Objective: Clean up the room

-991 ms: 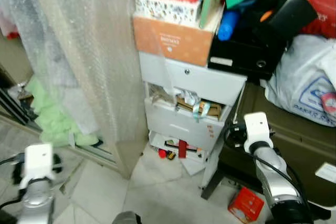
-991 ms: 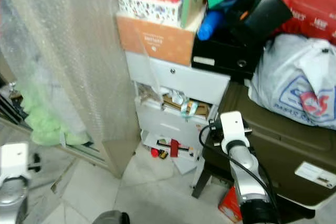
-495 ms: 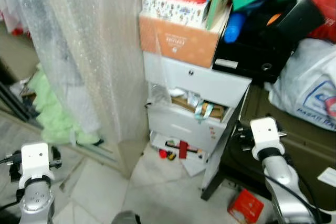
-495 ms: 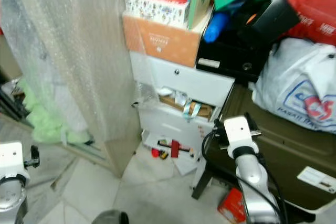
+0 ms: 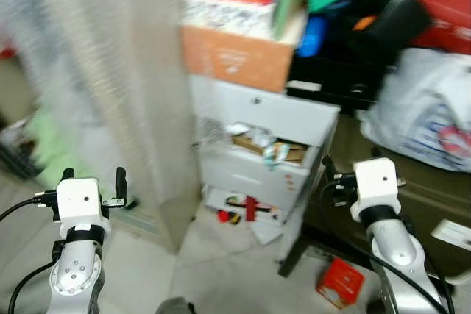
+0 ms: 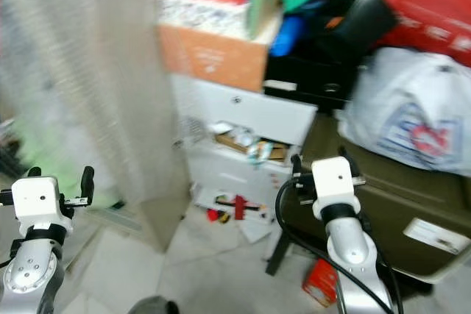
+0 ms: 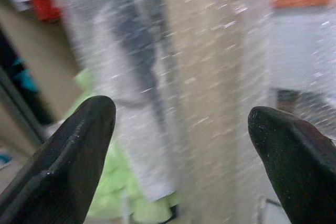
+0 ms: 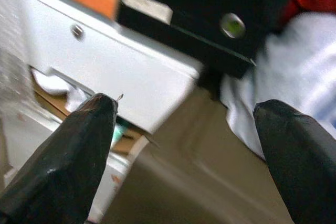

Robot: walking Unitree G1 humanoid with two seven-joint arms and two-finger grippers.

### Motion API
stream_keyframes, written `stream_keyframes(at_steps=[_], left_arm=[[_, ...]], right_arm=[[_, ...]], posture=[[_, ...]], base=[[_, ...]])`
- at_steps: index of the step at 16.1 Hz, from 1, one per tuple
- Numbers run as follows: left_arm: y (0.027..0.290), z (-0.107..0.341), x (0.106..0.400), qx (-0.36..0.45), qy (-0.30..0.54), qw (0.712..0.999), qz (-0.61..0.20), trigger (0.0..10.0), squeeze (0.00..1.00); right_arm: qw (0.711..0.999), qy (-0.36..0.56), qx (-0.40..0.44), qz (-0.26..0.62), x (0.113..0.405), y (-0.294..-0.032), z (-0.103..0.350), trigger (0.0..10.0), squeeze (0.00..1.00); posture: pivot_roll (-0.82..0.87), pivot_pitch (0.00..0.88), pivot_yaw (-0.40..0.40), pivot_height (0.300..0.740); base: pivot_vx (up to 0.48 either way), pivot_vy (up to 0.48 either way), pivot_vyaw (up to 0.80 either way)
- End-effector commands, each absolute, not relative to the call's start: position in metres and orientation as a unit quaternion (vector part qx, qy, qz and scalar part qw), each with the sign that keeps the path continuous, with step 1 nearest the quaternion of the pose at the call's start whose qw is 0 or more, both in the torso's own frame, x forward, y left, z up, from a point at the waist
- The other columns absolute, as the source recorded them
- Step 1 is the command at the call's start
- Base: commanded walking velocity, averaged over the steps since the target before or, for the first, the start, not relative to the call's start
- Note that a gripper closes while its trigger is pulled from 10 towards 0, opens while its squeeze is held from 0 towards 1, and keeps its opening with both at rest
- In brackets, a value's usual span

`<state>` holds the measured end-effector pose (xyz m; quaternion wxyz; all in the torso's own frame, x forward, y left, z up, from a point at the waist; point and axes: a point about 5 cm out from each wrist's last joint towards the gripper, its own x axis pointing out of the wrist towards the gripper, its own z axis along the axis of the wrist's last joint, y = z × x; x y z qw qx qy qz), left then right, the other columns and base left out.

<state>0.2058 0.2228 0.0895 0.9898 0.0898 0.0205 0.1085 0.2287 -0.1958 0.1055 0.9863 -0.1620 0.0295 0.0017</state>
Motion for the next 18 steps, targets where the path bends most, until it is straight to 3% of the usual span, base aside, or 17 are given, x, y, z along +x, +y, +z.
stream_keyframes(at_steps=[1,11,18], left_arm=[[0.2237,0.0922,0.2057,0.086,0.023,0.990,0.107,10.0,0.00],[0.2217,0.0907,0.2081,0.089,0.029,0.991,0.099,10.0,0.00],[0.2203,0.0924,0.2097,0.091,0.025,0.991,0.094,10.0,0.00]], right_arm=[[0.987,0.022,-0.161,0.003,0.2296,-0.1955,0.1149,10.0,0.00],[0.982,0.030,-0.184,0.017,0.2348,-0.1887,0.1147,10.0,0.00],[0.983,0.028,-0.179,0.017,0.2356,-0.1871,0.1148,10.0,0.00]], posture=[[-0.09,0.000,-0.021,0.740],[-0.08,0.000,-0.019,0.740],[-0.08,0.000,-0.017,0.740]], base=[[0.000,0.000,-0.80],[0.000,0.073,-0.08],[0.000,0.000,0.76]])
